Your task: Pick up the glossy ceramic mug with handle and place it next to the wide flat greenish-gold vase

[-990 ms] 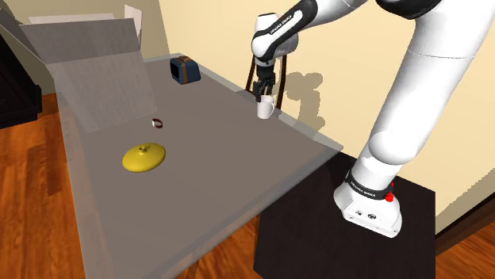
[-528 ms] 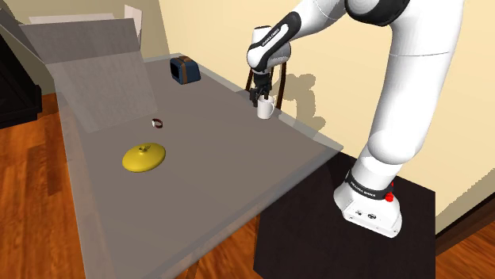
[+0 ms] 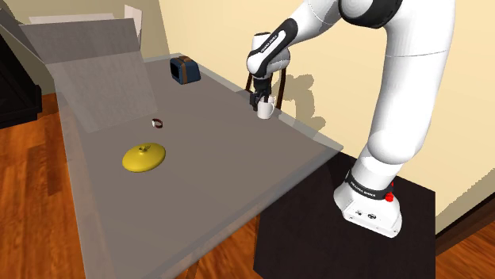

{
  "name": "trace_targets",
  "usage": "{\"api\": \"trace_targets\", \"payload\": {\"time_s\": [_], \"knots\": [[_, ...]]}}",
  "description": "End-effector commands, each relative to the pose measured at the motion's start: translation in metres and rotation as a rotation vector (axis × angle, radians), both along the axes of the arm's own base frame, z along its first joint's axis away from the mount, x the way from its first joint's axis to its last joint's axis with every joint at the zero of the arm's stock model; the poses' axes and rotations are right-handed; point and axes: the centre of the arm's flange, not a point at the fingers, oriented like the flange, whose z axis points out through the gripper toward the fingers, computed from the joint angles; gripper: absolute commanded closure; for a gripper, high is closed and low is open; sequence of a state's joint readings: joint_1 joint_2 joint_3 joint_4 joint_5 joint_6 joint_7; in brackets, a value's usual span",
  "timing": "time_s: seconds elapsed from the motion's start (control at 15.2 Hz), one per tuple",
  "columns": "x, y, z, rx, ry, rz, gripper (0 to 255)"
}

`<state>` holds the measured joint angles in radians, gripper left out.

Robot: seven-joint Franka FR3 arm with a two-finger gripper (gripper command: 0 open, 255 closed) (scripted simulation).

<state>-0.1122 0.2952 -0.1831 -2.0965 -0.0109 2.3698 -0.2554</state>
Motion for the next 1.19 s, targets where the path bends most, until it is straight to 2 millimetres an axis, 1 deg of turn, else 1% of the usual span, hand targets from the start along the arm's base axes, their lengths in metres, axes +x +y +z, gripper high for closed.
{"api": "trace_targets", "payload": {"time_s": [0.0,0.13,0.2,0.79,1.12], "knots": [[0.000,0.000,0.000,0.000,0.000,0.000,0],[0.000,0.000,0.000,0.000,0.000,0.000,0],[0.000,0.000,0.000,0.000,0.000,0.000,255],[0.000,0.000,0.000,0.000,0.000,0.000,255],[0.000,0.000,0.026,0.000,0.000,0.000,255]]}}
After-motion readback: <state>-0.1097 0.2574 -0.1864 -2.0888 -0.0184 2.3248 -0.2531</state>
